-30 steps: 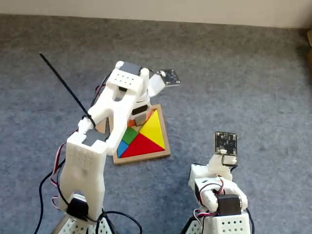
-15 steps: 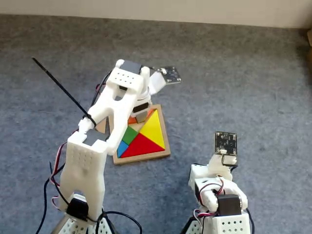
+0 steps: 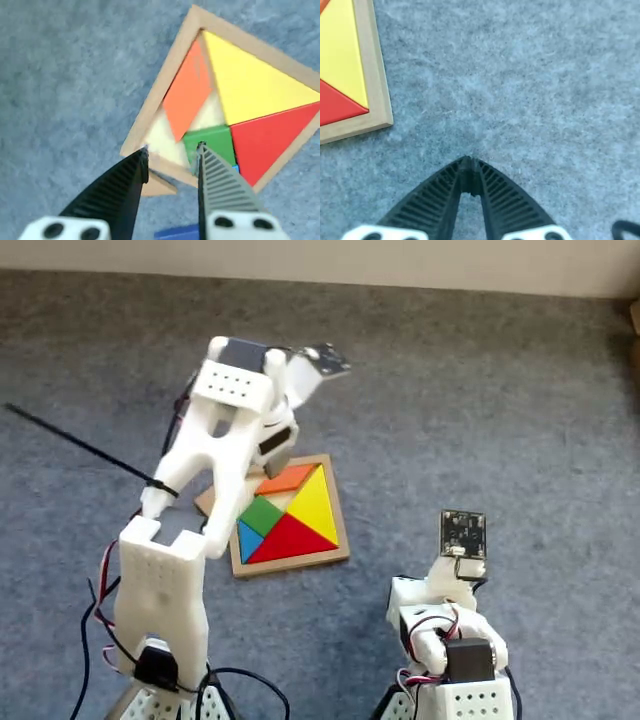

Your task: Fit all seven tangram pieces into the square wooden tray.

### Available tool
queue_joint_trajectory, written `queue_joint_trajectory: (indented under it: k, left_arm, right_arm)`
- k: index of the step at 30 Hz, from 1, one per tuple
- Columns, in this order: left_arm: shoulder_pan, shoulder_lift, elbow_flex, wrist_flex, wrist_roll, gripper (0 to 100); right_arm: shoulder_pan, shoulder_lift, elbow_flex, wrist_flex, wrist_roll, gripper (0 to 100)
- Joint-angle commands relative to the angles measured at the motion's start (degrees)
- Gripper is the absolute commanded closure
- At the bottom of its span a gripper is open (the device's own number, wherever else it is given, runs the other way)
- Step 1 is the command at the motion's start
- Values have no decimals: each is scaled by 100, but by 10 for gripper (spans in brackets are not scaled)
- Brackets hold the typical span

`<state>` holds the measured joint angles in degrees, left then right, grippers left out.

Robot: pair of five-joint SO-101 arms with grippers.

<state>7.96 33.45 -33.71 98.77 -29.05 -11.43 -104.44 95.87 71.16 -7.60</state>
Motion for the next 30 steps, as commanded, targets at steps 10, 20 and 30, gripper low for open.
queue_joint_trajectory:
  k: [10, 20, 30]
  left_arm:
    - [-752, -1095, 523, 167, 835, 893]
    - [-1560, -620, 1499, -774, 1468, 801]
    - [-1604, 277, 1543, -1064, 1468, 800]
  right_arm:
    - [84, -75, 778, 40, -44, 989]
    - [259, -75, 778, 40, -44, 989]
    - [268, -75, 778, 40, -44, 989]
